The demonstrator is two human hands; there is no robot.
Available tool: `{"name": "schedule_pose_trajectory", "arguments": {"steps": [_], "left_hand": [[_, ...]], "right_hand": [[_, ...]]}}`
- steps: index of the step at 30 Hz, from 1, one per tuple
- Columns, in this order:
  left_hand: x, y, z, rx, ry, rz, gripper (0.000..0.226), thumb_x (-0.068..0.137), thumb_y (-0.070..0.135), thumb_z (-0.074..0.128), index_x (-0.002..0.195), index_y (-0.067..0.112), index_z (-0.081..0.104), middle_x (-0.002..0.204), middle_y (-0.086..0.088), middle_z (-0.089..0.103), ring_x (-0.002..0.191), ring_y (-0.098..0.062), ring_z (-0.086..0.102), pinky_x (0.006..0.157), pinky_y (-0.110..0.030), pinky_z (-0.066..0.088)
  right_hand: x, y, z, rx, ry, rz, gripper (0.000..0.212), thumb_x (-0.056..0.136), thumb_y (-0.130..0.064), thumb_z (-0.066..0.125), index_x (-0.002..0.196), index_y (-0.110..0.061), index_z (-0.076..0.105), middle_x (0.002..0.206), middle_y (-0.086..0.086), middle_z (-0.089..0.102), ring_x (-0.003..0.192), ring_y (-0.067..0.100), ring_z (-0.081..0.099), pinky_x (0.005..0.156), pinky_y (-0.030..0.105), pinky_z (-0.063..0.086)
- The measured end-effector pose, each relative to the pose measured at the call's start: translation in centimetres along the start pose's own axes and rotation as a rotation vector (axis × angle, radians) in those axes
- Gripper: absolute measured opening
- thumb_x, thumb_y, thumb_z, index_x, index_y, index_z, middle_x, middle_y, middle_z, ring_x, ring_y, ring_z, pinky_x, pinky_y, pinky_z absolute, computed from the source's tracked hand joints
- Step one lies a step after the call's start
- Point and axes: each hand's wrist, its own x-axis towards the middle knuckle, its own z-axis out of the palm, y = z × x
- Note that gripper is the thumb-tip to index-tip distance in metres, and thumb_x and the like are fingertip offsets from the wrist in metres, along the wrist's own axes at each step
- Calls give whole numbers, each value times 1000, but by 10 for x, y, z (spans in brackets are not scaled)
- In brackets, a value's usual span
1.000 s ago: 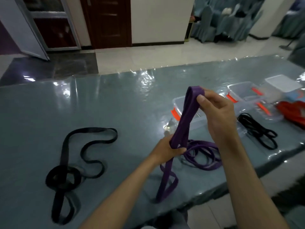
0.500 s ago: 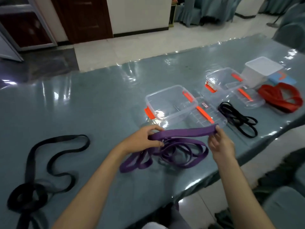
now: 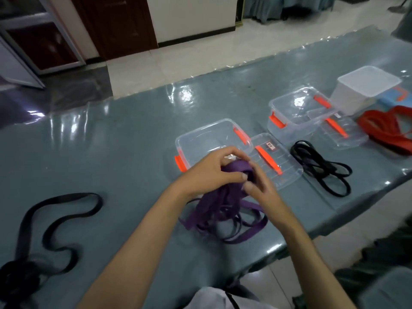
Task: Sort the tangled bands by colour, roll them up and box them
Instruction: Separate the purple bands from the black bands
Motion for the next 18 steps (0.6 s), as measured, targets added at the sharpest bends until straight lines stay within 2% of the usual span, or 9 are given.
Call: {"name": "schedule_pose_trajectory", "arguments": {"steps": [1, 3, 5, 8, 11, 13, 15, 16, 18], "left_hand": [[4, 3, 2, -89, 37, -12, 31, 94, 2, 75, 122, 13, 68, 104, -16, 80, 88, -22, 76, 85, -33, 63], [10, 6, 5, -217, 91, -49, 28, 97, 7, 74, 124, 13, 68, 106, -20, 79, 90, -25, 76, 87, -34, 63], [12, 1, 10, -268, 109, -74, 30, 99, 6, 71, 128, 8, 66, 110, -24, 78, 94, -27, 75, 95, -38, 60], [11, -17, 16, -319, 159, -127, 31, 100, 6, 69, 131, 8, 65, 111, -21, 78, 96, -25, 75, 94, -32, 60], [8, -46, 16, -421, 237, -227, 31, 98, 21, 75, 128, 21, 69, 107, -14, 80, 87, -18, 77, 75, -26, 62], [7, -79, 20, -449, 276, -319, 36, 94, 34, 77, 128, 28, 68, 109, -8, 80, 91, -16, 77, 74, -26, 62], [5, -117, 28, -269, 347, -400, 41, 98, 31, 75, 136, 24, 63, 125, -8, 75, 107, -16, 73, 92, -30, 60], [3, -137, 31, -92, 395, -434, 43, 99, 27, 74, 139, 19, 61, 133, -8, 71, 116, -16, 69, 103, -31, 54], [-6, -170, 35, 207, 433, -518, 51, 97, 23, 74, 145, 14, 58, 140, -9, 66, 128, -22, 62, 112, -33, 46]], "right_hand": [[4, -1, 3, -43, -43, -7, 75, 84, -54, 81, 147, -30, 48, 142, -5, 62, 132, 18, 60, 107, 28, 49], [8, 5, -1, -102, -40, -12, 80, 77, -35, 92, 144, -33, 49, 133, -14, 66, 124, 9, 65, 100, 20, 51], [13, 13, -10, -149, 23, -22, 71, 77, -24, 90, 136, -36, 53, 123, -16, 70, 114, 8, 69, 93, 21, 55], [19, 19, -22, -228, 22, 16, 58, 71, -27, 77, 123, -43, 57, 110, -15, 73, 99, 9, 73, 83, 23, 58], [28, 28, -29, -237, -75, 149, 49, 69, -30, 75, 115, -42, 65, 102, -14, 76, 92, 7, 75, 77, 20, 58], [38, 45, -29, -280, -174, 296, 47, 68, -26, 78, 114, -35, 70, 98, -10, 78, 87, 9, 76, 77, 29, 61], [49, 70, -20, -390, -237, 406, 46, 75, -17, 84, 119, -22, 70, 101, -3, 78, 89, 15, 75, 86, 41, 62], [53, 83, -13, -452, -262, 431, 48, 77, -13, 85, 122, -16, 68, 106, 1, 76, 93, 19, 74, 91, 43, 60], [55, 108, 3, -573, -313, 450, 58, 79, -15, 88, 130, -10, 63, 120, 9, 72, 110, 28, 70, 97, 39, 54]]}}
